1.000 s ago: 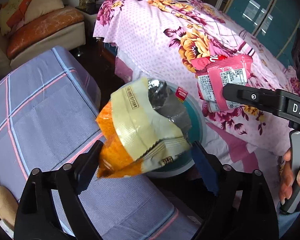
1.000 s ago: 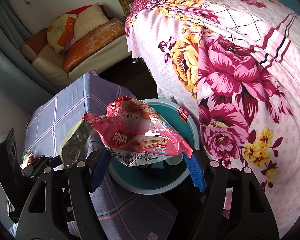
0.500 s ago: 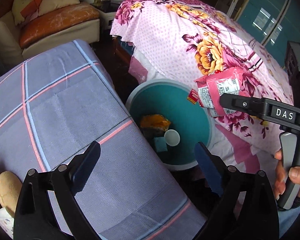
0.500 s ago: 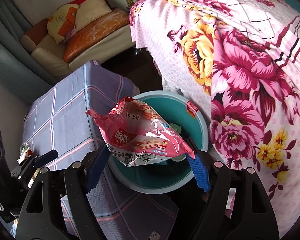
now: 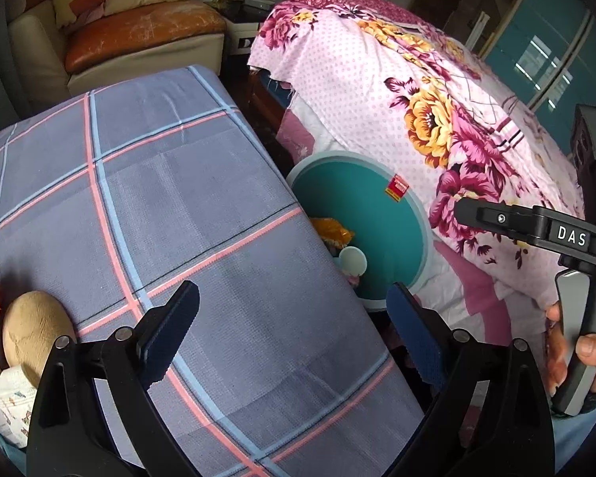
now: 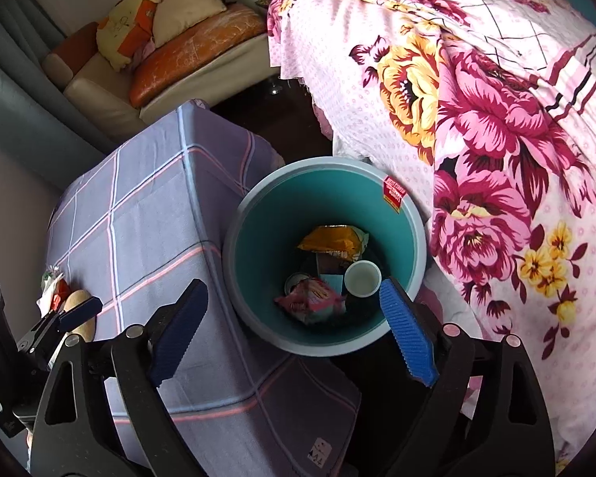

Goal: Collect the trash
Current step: 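Open both tools to drop the snack bag and pink wrapper into the bin, then return both tools to the remaining trash on the table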

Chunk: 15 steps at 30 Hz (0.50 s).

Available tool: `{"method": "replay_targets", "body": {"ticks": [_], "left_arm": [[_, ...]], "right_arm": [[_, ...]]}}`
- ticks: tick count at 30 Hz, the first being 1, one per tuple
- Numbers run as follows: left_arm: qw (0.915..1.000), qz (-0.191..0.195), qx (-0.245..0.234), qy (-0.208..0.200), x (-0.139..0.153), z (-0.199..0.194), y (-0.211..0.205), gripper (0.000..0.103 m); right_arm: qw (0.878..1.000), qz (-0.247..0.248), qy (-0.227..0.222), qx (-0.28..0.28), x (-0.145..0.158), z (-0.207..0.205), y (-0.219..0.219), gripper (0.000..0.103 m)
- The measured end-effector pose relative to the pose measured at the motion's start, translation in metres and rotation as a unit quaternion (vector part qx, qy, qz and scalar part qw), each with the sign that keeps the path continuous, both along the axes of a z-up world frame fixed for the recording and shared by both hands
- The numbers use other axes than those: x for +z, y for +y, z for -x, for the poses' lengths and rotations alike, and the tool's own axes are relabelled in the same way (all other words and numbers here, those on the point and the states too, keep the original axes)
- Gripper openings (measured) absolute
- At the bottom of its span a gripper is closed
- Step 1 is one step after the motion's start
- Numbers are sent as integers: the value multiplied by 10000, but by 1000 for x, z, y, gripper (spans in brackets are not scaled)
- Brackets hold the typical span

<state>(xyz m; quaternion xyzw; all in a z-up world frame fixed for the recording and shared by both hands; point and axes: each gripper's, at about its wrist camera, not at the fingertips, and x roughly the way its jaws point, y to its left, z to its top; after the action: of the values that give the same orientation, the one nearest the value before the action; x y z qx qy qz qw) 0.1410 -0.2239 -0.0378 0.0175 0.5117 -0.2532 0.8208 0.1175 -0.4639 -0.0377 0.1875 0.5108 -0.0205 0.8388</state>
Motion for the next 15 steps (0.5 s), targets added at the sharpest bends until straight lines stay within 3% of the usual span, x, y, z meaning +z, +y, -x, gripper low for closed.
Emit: {"method": "replay_targets", "body": {"ticks": [15], "left_arm": [[9977,127,658,52,10,52,96,95]], "right_arm": [[9976,-120,122,670,9,28,87,85]]}}
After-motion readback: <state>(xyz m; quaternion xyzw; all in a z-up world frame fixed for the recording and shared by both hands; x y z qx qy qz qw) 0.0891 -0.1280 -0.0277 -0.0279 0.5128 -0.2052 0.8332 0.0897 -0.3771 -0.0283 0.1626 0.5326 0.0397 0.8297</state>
